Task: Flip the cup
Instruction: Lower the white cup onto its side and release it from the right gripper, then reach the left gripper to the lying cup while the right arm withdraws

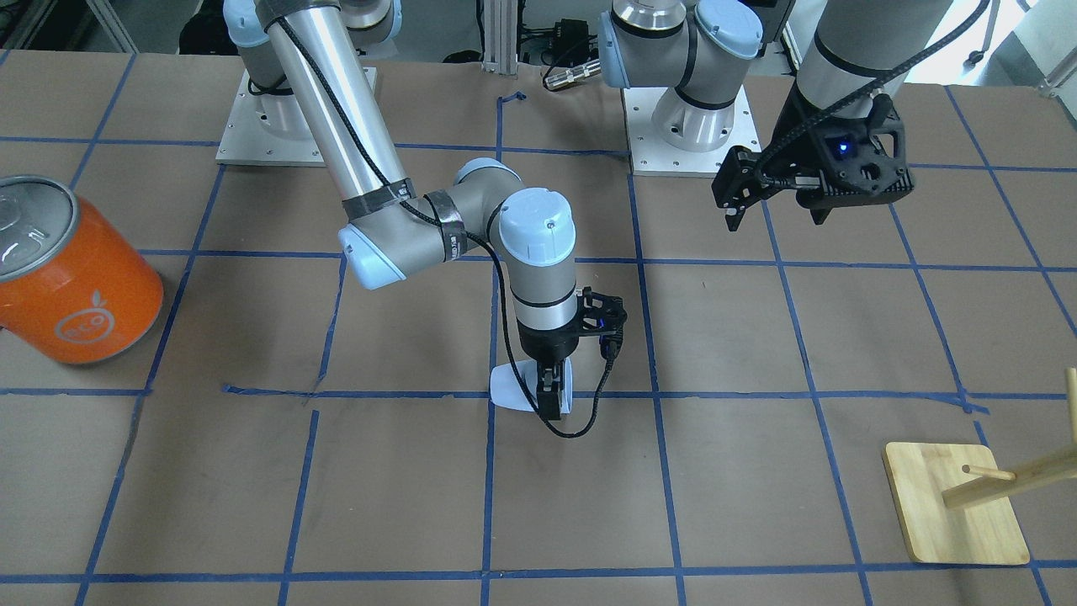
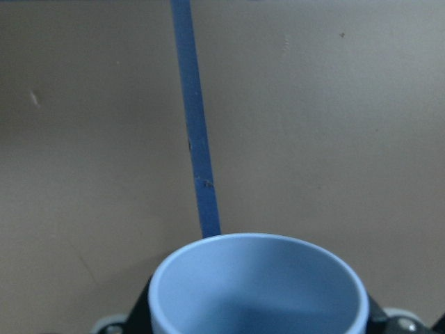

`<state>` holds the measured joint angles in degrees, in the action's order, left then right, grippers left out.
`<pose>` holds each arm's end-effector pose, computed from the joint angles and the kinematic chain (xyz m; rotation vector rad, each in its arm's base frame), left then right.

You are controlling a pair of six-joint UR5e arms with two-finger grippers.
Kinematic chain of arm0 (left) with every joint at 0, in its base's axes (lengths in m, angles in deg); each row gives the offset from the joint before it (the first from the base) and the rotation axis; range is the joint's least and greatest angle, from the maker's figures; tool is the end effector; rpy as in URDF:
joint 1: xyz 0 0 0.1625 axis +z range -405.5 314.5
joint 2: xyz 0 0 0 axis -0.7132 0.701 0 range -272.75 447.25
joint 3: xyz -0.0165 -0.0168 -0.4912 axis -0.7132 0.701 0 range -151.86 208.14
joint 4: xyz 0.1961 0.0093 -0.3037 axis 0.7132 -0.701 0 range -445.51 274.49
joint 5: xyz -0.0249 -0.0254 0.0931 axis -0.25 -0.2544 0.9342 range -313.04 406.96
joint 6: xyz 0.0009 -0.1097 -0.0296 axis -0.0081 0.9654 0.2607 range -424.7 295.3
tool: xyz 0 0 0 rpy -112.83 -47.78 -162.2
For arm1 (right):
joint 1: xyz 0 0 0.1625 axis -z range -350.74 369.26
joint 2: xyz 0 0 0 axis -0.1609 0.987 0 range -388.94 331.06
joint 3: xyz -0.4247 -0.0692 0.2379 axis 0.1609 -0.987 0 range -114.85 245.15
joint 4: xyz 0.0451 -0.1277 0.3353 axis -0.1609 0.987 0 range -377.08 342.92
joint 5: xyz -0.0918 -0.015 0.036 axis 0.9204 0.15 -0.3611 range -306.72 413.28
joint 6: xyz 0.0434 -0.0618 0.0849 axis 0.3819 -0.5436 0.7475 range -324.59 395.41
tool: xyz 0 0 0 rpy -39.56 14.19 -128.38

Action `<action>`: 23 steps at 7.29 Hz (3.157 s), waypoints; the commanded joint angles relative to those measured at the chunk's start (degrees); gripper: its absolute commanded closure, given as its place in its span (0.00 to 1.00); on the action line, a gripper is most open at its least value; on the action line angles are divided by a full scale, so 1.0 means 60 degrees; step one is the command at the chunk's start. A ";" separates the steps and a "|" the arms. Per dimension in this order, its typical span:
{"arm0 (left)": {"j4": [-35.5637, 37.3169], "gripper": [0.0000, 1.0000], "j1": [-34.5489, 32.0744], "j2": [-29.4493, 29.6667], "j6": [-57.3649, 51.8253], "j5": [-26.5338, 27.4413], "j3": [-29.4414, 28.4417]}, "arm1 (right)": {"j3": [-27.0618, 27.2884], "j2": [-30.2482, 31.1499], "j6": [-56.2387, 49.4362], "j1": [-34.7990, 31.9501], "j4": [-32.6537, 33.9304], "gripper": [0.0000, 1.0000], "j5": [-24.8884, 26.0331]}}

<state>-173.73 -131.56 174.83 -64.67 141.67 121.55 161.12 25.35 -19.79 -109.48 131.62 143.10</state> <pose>-0.0952 -0.4241 0.5361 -0.1066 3.0570 -0.0168 0.4377 -0.5203 0.2587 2.0366 -2.2631 0.4444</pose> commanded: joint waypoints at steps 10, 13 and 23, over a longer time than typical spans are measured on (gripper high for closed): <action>0.1807 0.00 -0.0026 0.1149 0.0009 -0.0897 0.0251 | -0.0203 0.3880 0.5017 0.1972 -0.5279 0.00 -0.0088; 0.3784 0.00 -0.0070 0.2347 0.0024 -0.3120 0.0763 | -0.0159 0.5668 0.5580 0.3554 -0.7878 0.00 0.0014; 0.5138 0.10 -0.1520 0.4870 0.0302 -0.4783 0.0882 | -0.0583 0.5966 0.7788 0.5126 -0.7704 0.00 0.0015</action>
<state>-142.82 -140.47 203.53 -62.88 113.70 126.77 157.65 60.92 24.35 -78.73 85.16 143.29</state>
